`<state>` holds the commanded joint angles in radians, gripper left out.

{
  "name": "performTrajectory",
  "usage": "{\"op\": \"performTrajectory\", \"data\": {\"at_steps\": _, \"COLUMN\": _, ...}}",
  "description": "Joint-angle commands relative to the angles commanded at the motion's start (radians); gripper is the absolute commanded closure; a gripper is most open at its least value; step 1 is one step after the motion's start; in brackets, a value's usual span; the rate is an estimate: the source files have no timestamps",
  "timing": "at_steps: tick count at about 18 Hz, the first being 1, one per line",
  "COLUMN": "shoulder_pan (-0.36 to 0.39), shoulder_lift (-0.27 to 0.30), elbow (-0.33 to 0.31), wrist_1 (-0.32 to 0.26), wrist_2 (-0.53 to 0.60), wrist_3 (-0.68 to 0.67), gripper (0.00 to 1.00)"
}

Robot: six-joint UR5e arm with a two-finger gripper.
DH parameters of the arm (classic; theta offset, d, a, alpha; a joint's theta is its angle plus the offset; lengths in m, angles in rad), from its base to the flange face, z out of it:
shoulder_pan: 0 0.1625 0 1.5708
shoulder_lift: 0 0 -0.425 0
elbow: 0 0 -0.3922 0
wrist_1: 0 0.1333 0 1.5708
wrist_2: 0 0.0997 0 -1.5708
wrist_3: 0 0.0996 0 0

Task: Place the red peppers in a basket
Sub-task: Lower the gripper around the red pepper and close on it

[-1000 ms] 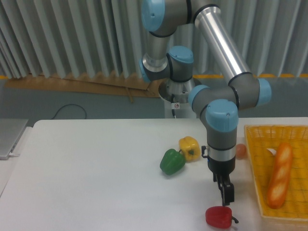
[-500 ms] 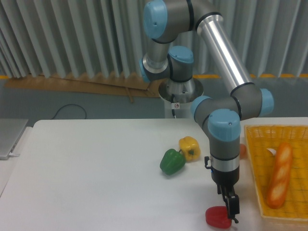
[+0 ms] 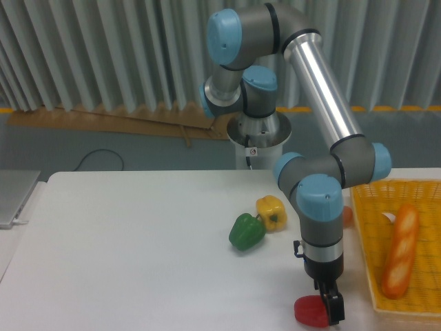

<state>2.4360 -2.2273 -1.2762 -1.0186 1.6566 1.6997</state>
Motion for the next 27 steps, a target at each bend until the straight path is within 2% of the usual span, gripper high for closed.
{"op": "performTrajectory", "data": {"at_steps": 8, "shoulder_pan": -0.009, "shoulder_lift": -0.014, "elbow": -0.003, "wrist_1": 0.002, "wrist_2": 0.022, "wrist_3": -0.011, "gripper": 0.0}}
{"op": "performTrajectory", "data": {"at_steps": 9, "shoulder_pan": -0.011, "shoulder_lift": -0.015, "elbow": -0.003, "wrist_1": 0.002, "wrist_2": 0.022, "wrist_3": -0.017, "gripper": 0.14}}
{"op": "performTrajectory", "data": {"at_steps": 10, "shoulder_pan": -0.011, "shoulder_lift": -0.015, "elbow": -0.005, "wrist_1": 0.0, "wrist_2": 0.023, "wrist_3": -0.037, "gripper": 0.4}}
{"op": "performTrajectory", "data": {"at_steps": 13, "shoulder_pan": -0.011, "shoulder_lift": -0.012, "elbow": -0.008, "wrist_1": 0.0, "wrist_2": 0.023, "wrist_3": -0.043, "gripper": 0.42}}
{"op": "performTrajectory", "data": {"at_steps": 14, "shoulder_pan": -0.011, "shoulder_lift": -0.011, "elbow": -0.008, "wrist_1": 0.0, "wrist_2": 0.023, "wrist_3": -0.043, "gripper": 0.47}}
{"op": "performTrajectory", "data": {"at_steps": 22, "shoulder_pan": -0.009, "shoulder_lift": 0.027, "elbow": -0.018, "wrist_1": -0.003, "wrist_2": 0.018, "wrist_3": -0.043, "gripper": 0.46}}
{"op": "performTrajectory", "data": {"at_steps": 25, "shoulder_pan": -0.006, "shoulder_lift": 0.046, "elbow": -0.04, "wrist_1": -0.003, "wrist_2": 0.018, "wrist_3": -0.045, "gripper": 0.45}}
{"op": "performTrajectory", "data": {"at_steps": 27, "shoulder_pan": -0.008, "shoulder_lift": 0.037, "elbow": -0.04, "wrist_1": -0.003, "wrist_2": 0.02, "wrist_3": -0.049, "gripper": 0.46}}
